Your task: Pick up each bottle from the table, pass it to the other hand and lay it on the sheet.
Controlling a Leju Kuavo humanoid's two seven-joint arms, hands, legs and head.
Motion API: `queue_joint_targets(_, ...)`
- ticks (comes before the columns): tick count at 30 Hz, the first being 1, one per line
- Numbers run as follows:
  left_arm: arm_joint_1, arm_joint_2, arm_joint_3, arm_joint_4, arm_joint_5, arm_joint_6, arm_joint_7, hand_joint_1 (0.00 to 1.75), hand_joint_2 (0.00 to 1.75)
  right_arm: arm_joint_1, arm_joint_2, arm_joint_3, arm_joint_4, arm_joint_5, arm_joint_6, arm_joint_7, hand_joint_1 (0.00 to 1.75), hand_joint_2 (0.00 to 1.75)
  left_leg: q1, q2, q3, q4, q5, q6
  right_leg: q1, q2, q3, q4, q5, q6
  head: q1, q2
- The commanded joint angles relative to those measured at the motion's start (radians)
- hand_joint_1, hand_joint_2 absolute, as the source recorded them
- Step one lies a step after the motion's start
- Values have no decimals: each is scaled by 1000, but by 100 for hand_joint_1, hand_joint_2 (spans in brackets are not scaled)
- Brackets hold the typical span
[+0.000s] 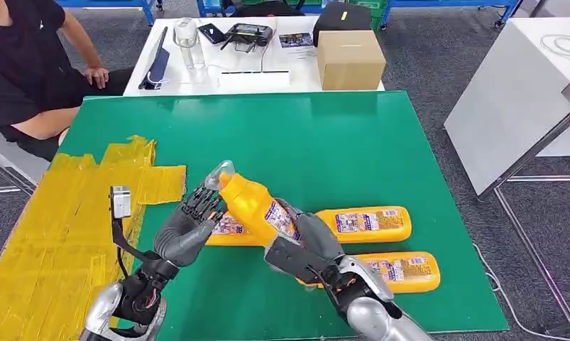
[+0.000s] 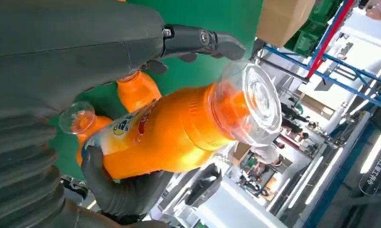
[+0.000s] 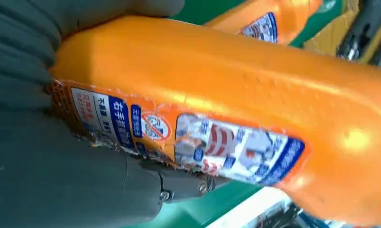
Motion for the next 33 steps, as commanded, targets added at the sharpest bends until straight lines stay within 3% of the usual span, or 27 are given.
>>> queue_joint_targets(1, -52, 34, -44, 67, 14, -7, 12, 0, 175, -130, 4, 120, 116, -1, 38, 12, 175, 175, 0, 1, 1, 0, 0, 0, 0, 1, 1, 0, 0, -1, 0, 0)
queue_joint_targets(10, -40, 36, -39, 67, 14, -10, 14, 0, 175, -150, 21, 143, 132, -6, 51, 13, 175, 175, 0, 0, 2, -1, 0, 0, 0, 0, 1, -1, 0, 0, 0, 0)
queue_joint_targets(14, 49, 39, -9, 31, -5, -37, -21, 0, 175, -156, 86, 197, 191, 32, 68, 1, 175, 175, 0, 3, 2, -1, -1, 0, 0, 3, 2, -1, 0, -1, 0, 0)
queue_joint_targets(23, -41, 24, -27, 72, 5, -26, 18, 0, 175, -186, 56, 209, 176, -4, 94, 6, 175, 175, 1, -3, 0, 0, 0, 0, 1, -1, 1, 0, 0, 0, 0, 0)
queue_joint_targets(33, -76, 31, -48, 82, 20, -12, 20, 0, 175, -223, 79, 256, 211, -44, 122, 8, 175, 175, 1, -3, 0, 0, 0, 0, 0, -2, 1, 0, 0, 0, 0, 0)
